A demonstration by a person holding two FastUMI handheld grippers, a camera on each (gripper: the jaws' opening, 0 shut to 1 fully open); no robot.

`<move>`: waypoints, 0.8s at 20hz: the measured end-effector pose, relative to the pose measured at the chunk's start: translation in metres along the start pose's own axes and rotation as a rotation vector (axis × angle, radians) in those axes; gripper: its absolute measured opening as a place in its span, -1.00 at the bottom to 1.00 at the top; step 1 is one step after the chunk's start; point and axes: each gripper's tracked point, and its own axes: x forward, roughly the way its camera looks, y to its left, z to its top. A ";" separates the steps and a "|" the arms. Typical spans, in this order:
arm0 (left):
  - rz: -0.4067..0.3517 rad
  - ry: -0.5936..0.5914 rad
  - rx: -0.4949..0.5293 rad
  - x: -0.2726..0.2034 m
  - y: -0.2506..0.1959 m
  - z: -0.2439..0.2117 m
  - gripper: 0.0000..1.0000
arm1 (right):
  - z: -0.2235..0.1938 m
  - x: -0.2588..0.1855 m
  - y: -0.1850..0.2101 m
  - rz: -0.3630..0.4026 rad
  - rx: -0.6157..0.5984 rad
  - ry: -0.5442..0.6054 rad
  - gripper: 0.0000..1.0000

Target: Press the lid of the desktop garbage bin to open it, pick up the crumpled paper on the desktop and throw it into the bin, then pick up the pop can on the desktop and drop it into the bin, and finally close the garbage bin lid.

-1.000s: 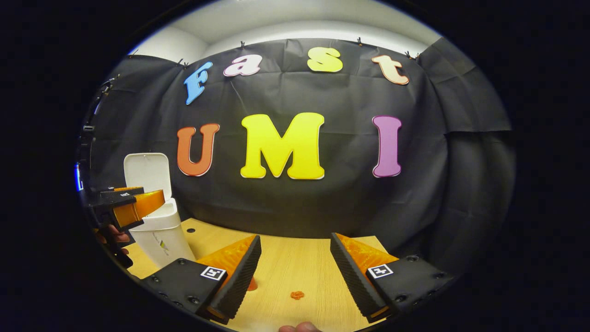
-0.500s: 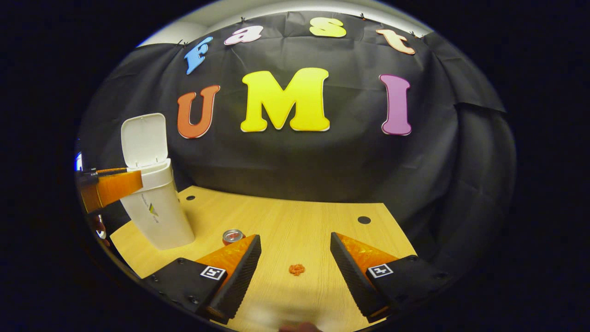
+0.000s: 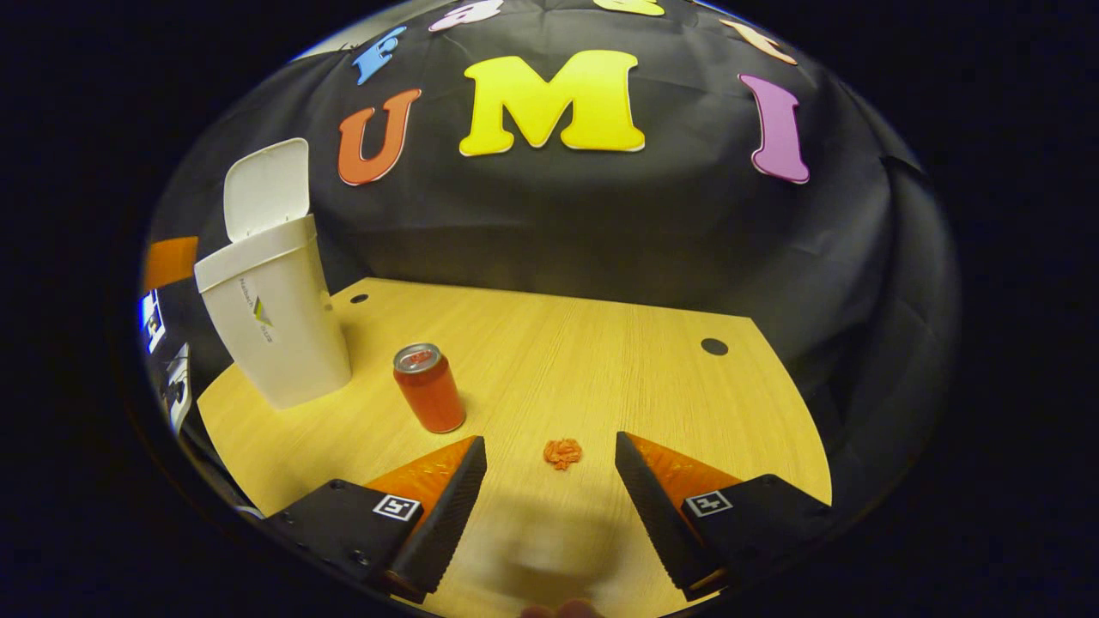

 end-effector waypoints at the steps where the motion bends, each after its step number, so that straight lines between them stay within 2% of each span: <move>1: 0.005 -0.002 0.009 -0.002 0.000 0.000 0.89 | -0.006 0.008 -0.003 0.001 -0.001 0.018 0.91; 6: 0.057 0.012 0.033 -0.013 0.014 -0.007 0.89 | -0.030 0.051 -0.020 -0.024 -0.006 0.096 0.86; 9: 0.089 0.033 0.027 -0.018 0.024 -0.015 0.89 | -0.047 0.074 -0.021 -0.016 -0.011 0.158 0.92; 10: 0.101 0.041 0.022 -0.019 0.028 -0.017 0.89 | -0.053 0.080 -0.019 -0.010 -0.018 0.179 0.87; 16: 0.156 0.069 0.000 -0.026 0.044 -0.024 0.89 | -0.065 0.114 -0.016 0.003 -0.019 0.234 0.87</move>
